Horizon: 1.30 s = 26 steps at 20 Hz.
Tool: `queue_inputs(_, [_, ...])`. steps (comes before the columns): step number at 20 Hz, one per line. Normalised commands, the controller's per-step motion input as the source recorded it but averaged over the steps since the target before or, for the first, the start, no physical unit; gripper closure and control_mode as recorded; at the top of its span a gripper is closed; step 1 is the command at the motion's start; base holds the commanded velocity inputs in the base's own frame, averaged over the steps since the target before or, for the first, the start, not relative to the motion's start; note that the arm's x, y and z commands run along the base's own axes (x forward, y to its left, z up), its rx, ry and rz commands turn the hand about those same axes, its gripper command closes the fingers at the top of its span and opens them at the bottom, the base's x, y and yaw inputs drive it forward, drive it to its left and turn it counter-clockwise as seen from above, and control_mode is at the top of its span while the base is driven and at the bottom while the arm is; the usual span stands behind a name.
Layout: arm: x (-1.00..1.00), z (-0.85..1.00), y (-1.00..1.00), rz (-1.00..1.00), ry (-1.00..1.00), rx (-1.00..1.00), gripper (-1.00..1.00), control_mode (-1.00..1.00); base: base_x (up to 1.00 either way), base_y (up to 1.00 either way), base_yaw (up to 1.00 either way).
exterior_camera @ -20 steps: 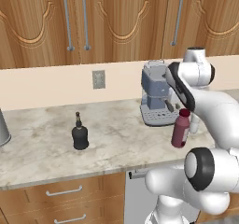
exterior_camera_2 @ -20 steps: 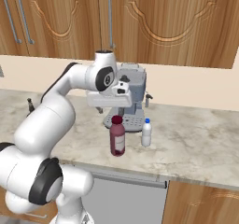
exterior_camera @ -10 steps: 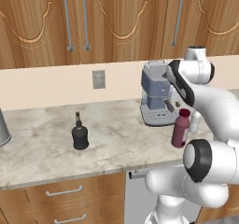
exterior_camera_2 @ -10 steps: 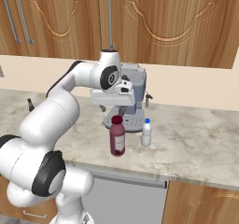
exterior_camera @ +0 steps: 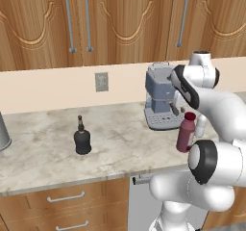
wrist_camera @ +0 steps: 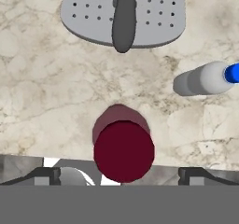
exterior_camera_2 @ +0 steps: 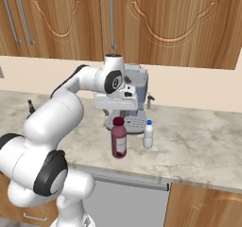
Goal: Place the drinks on the dining counter in a tight cluster.
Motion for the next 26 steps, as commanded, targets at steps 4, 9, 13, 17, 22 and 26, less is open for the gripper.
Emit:
queue_inputs(4, [0.0, -0.31, 0.0, 0.0, 0.0, 0.0, -1.0, -1.0, 0.0, 0.0, 0.0])
queue_inputs(9, [0.0, -0.31, 0.0, 0.0, 0.0, 0.0, -1.0, -1.0, 0.0, 0.0, 0.0])
queue_inputs(13, [0.0, -0.23, 0.0, 0.0, 0.0, 0.0, -1.0, -1.0, 0.0, 0.0, 0.0])
queue_inputs(17, [0.0, -0.16, 0.0, 0.0, 0.0, 0.0, -1.0, -1.0, 0.0, 0.0, 0.0])
queue_inputs(22, [0.0, -0.1, 0.0, 0.0, 0.0, 0.0, -1.0, -1.0, 0.0, 0.0, 0.0])
queue_inputs(26, [0.0, 0.0, 0.0, 0.0, 0.0, 0.0, 1.0, -1.0, 0.0, 0.0, 0.0])
